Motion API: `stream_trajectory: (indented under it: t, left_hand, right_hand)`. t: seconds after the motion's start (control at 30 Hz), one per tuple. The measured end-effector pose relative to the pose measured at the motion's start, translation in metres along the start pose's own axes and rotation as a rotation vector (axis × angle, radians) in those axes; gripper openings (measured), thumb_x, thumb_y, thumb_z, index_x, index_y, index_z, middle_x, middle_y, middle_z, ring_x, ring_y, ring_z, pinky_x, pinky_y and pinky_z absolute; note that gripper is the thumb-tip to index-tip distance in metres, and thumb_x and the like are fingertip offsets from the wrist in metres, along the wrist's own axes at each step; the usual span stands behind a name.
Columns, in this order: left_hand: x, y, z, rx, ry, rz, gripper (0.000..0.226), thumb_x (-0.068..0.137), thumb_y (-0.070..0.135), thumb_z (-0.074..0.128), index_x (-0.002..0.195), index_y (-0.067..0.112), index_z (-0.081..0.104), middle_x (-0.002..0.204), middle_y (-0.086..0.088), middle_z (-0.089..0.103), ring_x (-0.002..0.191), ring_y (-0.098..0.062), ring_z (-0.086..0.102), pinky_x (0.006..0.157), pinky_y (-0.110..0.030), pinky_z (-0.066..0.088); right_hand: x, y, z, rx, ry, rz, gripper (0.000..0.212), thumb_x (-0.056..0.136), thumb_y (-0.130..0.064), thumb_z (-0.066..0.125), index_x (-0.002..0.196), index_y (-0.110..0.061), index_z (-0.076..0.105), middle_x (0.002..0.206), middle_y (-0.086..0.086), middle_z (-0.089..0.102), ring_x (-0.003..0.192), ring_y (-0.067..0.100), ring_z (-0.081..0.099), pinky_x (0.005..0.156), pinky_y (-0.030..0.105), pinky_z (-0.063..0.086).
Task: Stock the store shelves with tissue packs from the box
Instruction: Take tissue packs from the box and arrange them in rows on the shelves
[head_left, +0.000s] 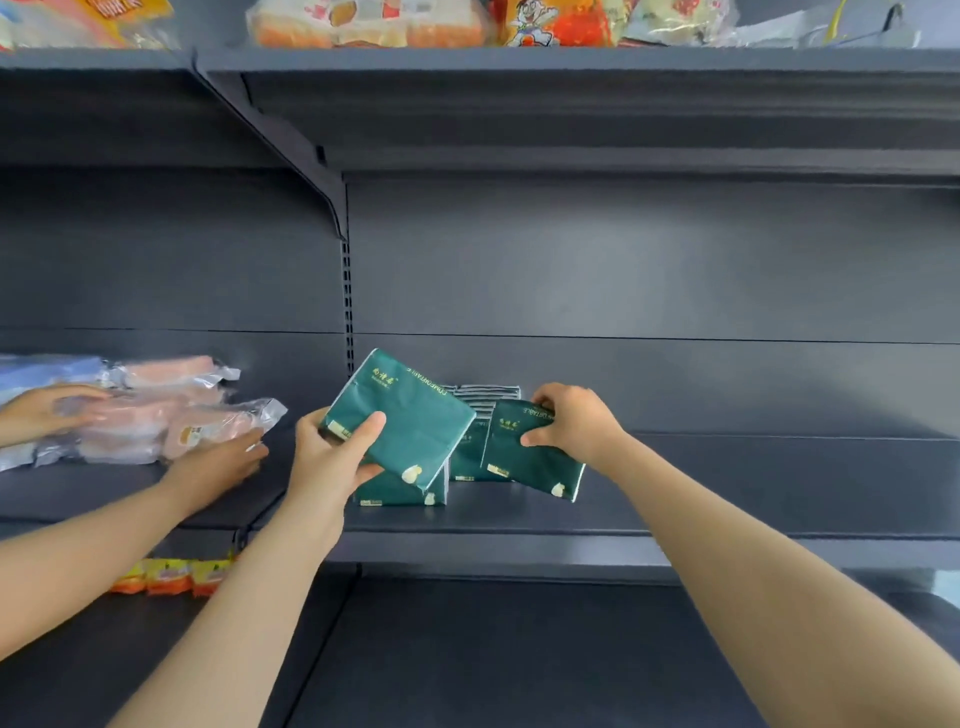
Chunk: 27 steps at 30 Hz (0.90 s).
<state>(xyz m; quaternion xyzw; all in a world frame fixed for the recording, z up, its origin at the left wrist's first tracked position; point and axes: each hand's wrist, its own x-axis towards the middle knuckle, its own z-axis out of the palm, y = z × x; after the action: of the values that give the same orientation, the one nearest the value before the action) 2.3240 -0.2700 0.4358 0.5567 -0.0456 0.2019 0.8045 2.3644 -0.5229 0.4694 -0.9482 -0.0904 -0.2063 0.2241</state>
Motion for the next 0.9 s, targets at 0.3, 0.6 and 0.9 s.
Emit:
stream_trajectory:
  t: [0.3, 0.6, 0.9]
  left_hand:
    - [0.032, -0.02, 0.0, -0.039, -0.014, 0.001, 0.043, 0.087, 0.013, 0.065, 0.124, 0.009, 0.042, 0.116, -0.002, 0.06, 0.102, -0.017, 0.064, 0.072, -0.031, 0.054]
    - [0.038, -0.037, -0.009, -0.008, 0.015, -0.027, 0.051, 0.084, 0.018, 0.068, 0.127, 0.003, 0.045, 0.122, -0.01, 0.061, 0.105, -0.021, 0.065, 0.067, -0.029, 0.058]
    - [0.011, -0.043, 0.007, 0.005, -0.003, -0.068, 0.051, 0.082, 0.015, 0.071, 0.124, 0.003, 0.045, 0.121, -0.013, 0.06, 0.102, -0.023, 0.067, 0.067, -0.03, 0.058]
  right_hand:
    - [0.041, -0.003, 0.058, -0.133, 0.015, -0.129, 0.057, 0.077, -0.035, 0.075, 0.128, -0.02, 0.055, 0.125, 0.002, 0.057, 0.122, 0.02, 0.039, 0.098, 0.031, 0.036]
    - [0.044, 0.015, 0.083, -0.29, 0.028, -0.17, 0.063, 0.082, -0.046, 0.066, 0.139, -0.03, 0.043, 0.141, -0.007, 0.045, 0.131, 0.017, 0.033, 0.101, 0.033, 0.025]
    - [0.005, 0.007, 0.052, 0.535, 0.188, 0.106, 0.036, 0.087, -0.036, 0.065, 0.12, -0.021, 0.058, 0.118, -0.009, 0.062, 0.112, 0.012, 0.054, 0.09, 0.023, 0.042]
